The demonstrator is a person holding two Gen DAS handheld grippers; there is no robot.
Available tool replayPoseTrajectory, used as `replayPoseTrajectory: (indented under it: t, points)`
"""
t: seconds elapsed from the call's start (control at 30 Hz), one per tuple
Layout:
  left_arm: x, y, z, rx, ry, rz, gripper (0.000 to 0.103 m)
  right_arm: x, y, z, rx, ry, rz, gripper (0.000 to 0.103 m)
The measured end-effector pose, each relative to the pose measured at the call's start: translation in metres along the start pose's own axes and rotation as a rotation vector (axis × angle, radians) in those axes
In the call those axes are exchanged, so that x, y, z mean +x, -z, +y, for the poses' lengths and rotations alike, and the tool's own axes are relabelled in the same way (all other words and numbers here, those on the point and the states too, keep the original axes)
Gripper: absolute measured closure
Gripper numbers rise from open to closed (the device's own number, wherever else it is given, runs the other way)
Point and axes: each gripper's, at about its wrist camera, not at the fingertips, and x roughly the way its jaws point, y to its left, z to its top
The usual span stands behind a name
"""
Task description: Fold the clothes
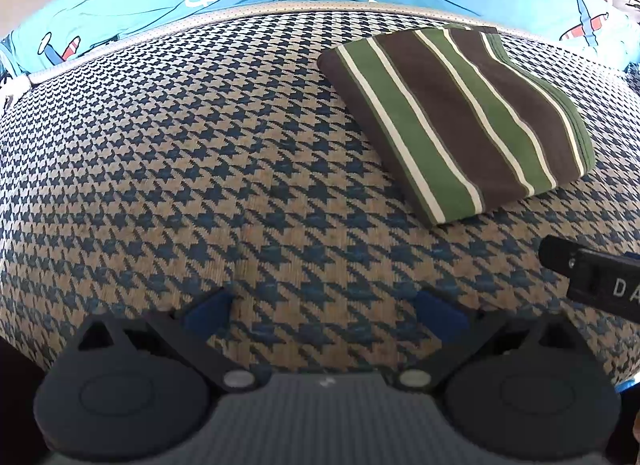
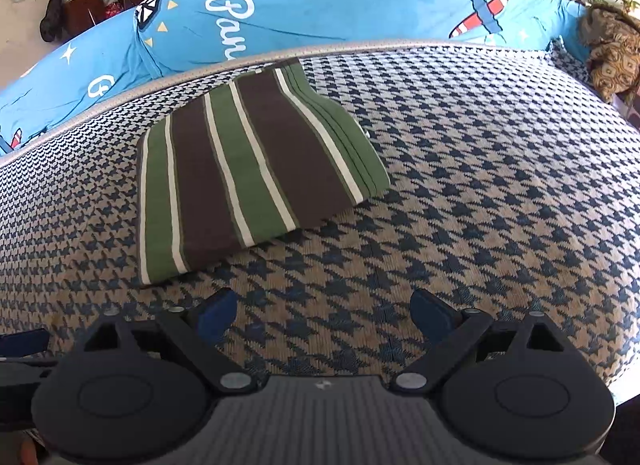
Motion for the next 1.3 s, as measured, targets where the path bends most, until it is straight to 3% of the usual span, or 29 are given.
replayPoseTrajectory:
  t: [0.27, 0.93, 1.3]
  points:
    - [0.000, 0.003, -0.008, 0.012, -0.006, 0.004, 0.000, 0.002, 0.000, -0.002, 0.004, -0.010, 0.040, 0.000]
    - [0.026, -0.034, -0.013, 0.025, -0.010, 0.034, 0.000, 0.005, -0.004, 0.005, -0.024, 0.049, 0.091, 0.000]
    - [0.024, -0.026, -0.009, 0.015, -0.013, 0.029, 0.000, 0.009, -0.011, 0.005, -0.036, 0.061, 0.121, 0.000]
